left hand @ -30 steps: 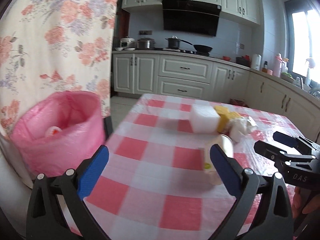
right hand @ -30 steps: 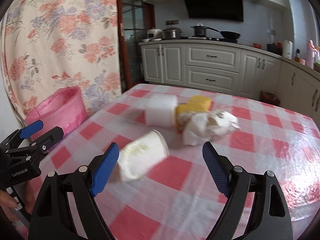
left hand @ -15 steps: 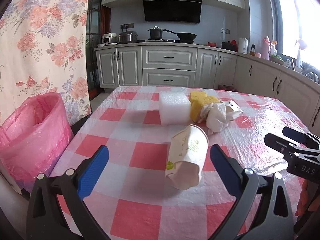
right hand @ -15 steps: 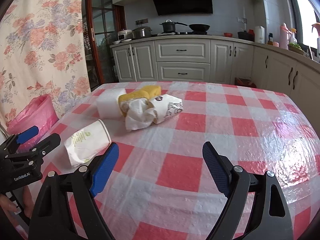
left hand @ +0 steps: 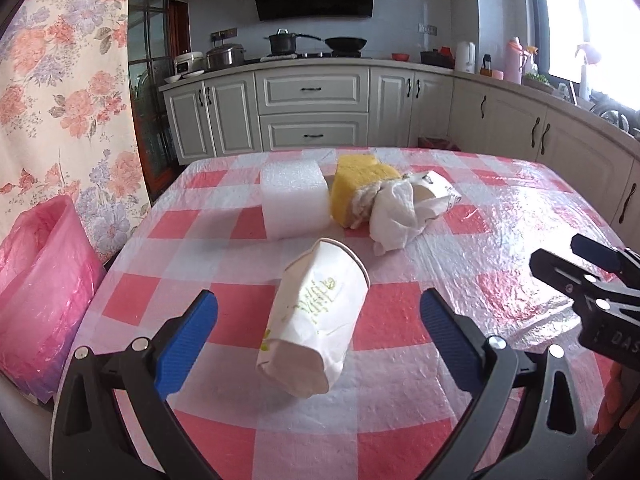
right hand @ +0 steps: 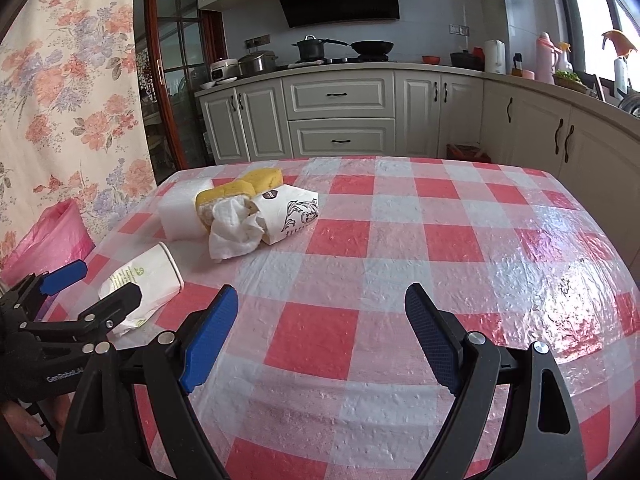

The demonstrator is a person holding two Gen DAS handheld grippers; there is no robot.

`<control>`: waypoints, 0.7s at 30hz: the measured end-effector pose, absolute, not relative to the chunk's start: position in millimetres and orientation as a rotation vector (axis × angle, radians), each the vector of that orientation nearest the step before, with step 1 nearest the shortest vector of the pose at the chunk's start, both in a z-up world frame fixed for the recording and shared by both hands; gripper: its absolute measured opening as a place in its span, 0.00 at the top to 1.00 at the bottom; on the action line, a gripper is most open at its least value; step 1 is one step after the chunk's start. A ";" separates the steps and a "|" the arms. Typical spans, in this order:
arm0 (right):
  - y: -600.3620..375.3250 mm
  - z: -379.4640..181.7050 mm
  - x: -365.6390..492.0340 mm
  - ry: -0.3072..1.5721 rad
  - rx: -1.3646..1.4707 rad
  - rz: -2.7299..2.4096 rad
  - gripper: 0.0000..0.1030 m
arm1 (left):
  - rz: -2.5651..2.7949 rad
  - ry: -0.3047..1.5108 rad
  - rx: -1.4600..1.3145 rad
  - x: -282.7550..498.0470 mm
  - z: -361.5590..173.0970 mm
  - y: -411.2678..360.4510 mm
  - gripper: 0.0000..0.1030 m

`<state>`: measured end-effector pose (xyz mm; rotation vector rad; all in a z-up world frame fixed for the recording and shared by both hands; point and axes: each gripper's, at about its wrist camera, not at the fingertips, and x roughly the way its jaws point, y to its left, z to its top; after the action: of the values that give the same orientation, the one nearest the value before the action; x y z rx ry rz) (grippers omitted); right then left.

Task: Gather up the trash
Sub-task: 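Grasp the white paper cup with the left tool while the right grasps the white tissue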

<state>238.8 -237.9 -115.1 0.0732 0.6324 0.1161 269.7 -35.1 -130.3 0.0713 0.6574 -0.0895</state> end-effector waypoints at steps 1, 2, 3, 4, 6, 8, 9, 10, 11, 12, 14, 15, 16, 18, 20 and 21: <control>-238.9 -115.0 239.0 0.633 0.074 0.114 0.22 | -0.091 0.674 0.070 273.5 -132.1 -35.7 0.08; -239.9 -115.2 239.5 0.635 0.075 0.112 0.22 | -0.088 0.692 0.069 276.9 -134.3 -35.6 0.11; -241.0 -115.5 240.3 0.637 0.078 0.110 0.22 | -0.084 0.707 0.067 280.5 -135.7 -35.0 0.12; -241.6 -115.8 241.2 0.639 0.081 0.109 0.22 | -0.080 0.732 0.058 285.3 -138.5 -33.2 0.16; -241.9 -116.4 243.5 0.643 0.082 0.107 0.22 | -0.077 0.769 0.039 290.8 -143.4 -29.4 0.23; -240.9 -117.3 247.8 0.651 0.082 0.109 0.22 | -0.076 0.800 0.023 296.4 -148.5 -25.9 0.27; -239.5 -118.2 250.7 0.659 0.081 0.112 0.22 | -0.075 0.807 0.020 298.7 -150.1 -24.9 0.28; -238.6 -119.0 253.6 0.666 0.079 0.116 0.22 | -0.073 0.812 0.017 300.6 -151.3 -23.6 0.30; -237.2 -119.6 256.5 0.673 0.077 0.119 0.22 | -0.073 0.820 0.019 303.9 -152.5 -22.9 0.33; -235.3 -120.2 260.4 0.679 0.075 0.123 0.22 | -0.075 0.825 0.021 305.7 -153.3 -22.7 0.34; -233.1 -121.2 266.8 0.689 0.073 0.124 0.22 | -0.088 0.836 0.019 311.1 -155.4 -21.4 0.44; -231.5 -121.6 270.3 0.694 0.075 0.125 0.22 | -0.095 0.843 0.016 313.0 -156.2 -20.6 0.44; -229.8 -121.7 274.5 0.698 0.080 0.128 0.22 | -0.101 0.842 0.013 313.9 -156.1 -19.6 0.46; -225.3 -121.0 283.0 0.708 0.090 0.135 0.22 | -0.111 0.831 0.012 313.0 -155.2 -17.0 0.48; -220.0 -120.7 290.4 0.719 0.105 0.154 0.22 | -0.108 0.800 0.022 307.8 -151.6 -14.7 0.50; -215.7 -120.6 294.4 0.723 0.111 0.168 0.22 | -0.102 0.781 0.031 305.0 -149.2 -12.4 0.50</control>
<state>294.4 -215.7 -120.6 0.1112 0.7229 0.1680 305.0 -12.4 -149.2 0.0307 0.7806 -0.1022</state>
